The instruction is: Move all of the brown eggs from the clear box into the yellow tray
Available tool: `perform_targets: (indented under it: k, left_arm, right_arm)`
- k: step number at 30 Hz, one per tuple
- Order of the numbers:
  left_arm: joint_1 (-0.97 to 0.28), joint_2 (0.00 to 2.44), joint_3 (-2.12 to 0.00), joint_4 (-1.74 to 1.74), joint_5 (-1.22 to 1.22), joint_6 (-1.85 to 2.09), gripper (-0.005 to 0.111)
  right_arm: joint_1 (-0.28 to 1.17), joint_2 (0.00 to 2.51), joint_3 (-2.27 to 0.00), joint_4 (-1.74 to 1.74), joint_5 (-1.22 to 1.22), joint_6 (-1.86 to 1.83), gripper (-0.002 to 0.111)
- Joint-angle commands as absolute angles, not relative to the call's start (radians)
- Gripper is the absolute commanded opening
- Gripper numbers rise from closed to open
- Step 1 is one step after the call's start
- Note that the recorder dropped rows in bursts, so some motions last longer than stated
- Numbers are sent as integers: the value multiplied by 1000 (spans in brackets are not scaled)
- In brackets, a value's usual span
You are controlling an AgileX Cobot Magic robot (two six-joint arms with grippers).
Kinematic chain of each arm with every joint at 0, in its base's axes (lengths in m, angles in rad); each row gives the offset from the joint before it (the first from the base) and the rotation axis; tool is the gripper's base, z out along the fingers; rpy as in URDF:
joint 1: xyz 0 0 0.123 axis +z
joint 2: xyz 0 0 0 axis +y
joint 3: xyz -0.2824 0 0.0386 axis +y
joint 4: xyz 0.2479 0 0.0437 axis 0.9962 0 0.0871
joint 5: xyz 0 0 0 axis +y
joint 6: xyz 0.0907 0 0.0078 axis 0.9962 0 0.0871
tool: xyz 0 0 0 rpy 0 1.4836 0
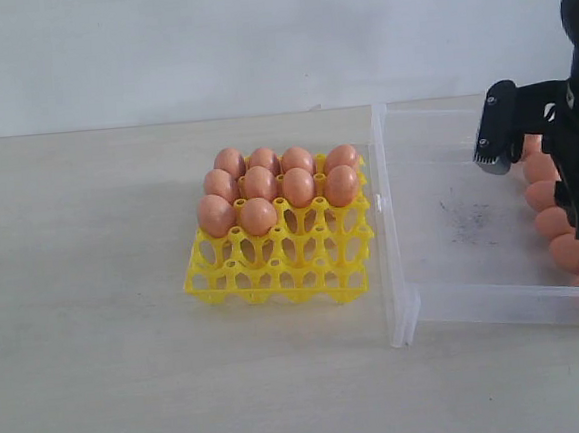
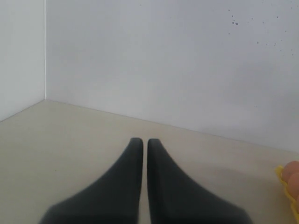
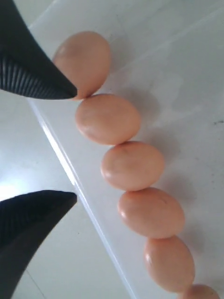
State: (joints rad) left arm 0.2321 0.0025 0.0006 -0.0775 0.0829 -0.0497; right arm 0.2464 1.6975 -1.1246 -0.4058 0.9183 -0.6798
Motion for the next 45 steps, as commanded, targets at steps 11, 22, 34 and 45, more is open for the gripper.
perform_targets:
  k: [11,22,34,45]
  left_arm:
    - [234,0,0,-86,76,-59,4]
    - [234,0,0,-86,76,-59,4]
    - [234,0,0,-86,76,-59,4]
    - [234,0,0,-86,76,-59,4]
  right_arm:
    - [155,1910,-1129,-392,836,-685,52]
    - [148,1978,-1129,-315,722,-723,52]
    - [150,1974,-1035,273,17,-390,1]
    - [150,1978,-590,-270,-1221,270,0]
